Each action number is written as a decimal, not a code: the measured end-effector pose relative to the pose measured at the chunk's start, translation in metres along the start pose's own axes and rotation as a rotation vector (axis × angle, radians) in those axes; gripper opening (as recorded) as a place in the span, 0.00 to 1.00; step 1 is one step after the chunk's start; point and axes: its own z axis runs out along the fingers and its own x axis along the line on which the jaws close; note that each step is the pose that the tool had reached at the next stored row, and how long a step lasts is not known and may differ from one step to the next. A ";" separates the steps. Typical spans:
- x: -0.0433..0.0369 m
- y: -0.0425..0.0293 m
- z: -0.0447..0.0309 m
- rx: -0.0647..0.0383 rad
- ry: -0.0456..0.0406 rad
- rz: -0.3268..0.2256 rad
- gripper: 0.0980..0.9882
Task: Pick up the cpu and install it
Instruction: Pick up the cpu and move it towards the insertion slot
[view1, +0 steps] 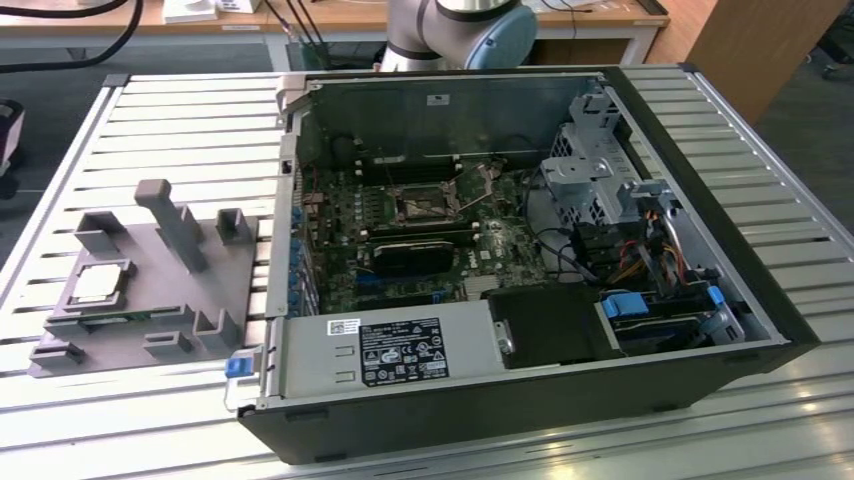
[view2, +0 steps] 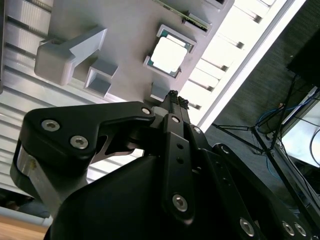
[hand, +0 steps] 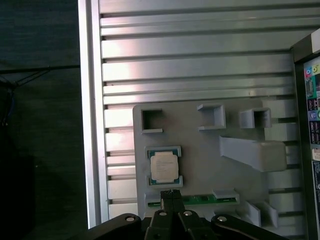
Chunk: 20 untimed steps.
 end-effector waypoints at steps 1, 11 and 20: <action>0.0000 0.0000 0.0004 0.000 0.0000 0.000 0.01; 0.0000 -0.0005 0.0054 0.000 0.0000 0.000 0.01; 0.0000 -0.0011 0.0173 0.000 -0.0006 0.000 0.07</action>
